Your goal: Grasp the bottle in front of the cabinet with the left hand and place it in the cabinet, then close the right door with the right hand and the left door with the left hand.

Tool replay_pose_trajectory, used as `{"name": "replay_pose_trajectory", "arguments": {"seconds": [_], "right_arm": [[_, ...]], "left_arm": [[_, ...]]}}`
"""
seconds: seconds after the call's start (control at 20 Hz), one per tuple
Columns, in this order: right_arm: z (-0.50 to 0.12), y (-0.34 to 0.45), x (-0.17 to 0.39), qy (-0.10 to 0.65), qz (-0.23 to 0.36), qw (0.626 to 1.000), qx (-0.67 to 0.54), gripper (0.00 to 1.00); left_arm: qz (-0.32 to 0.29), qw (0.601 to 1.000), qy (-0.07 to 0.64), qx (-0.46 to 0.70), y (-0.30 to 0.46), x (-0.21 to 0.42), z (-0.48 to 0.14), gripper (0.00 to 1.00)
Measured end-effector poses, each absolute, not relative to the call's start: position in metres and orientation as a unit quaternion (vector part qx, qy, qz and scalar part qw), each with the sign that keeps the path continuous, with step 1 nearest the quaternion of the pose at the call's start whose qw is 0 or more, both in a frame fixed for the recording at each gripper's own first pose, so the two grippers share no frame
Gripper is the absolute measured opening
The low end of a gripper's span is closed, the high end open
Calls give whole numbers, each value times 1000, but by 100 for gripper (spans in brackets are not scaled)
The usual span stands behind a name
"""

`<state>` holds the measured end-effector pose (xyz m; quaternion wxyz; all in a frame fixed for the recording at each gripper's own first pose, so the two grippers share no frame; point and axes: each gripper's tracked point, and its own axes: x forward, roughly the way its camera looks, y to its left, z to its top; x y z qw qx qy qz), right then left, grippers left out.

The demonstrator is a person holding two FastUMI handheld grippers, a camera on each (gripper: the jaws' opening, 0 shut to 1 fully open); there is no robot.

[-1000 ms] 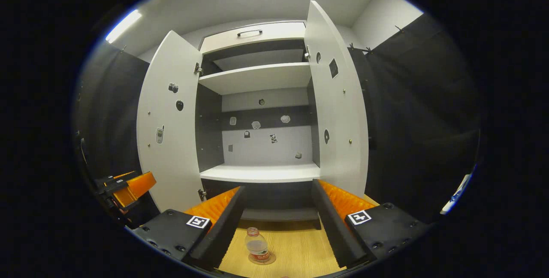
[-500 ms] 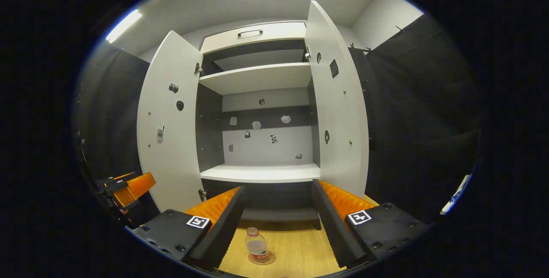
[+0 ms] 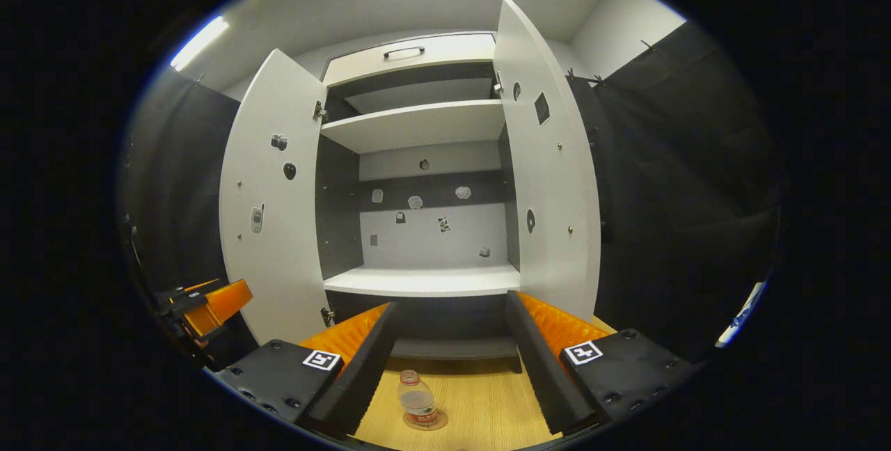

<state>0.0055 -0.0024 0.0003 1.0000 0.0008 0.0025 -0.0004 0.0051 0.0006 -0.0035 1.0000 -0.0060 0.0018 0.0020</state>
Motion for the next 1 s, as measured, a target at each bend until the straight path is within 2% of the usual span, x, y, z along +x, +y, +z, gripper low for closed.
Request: {"name": "replay_pose_trajectory", "arguments": {"seconds": [0.15,0.3,0.6,1.0], "right_arm": [[-1,-8,3,6,-4,1000,0,100],[2,-19,-3,4,-12,1000,-3,100],[7,-54,-20,6,-48,998,-31,100],[-5,-77,-33,23,-74,996,-35,100]], "left_arm": [[-17,1000,9,-17,-17,17,-12,95],[-65,997,23,-34,-55,33,-33,94],[-149,985,72,-48,-140,50,-122,95],[-172,979,110,6,-171,46,-230,95]]}}
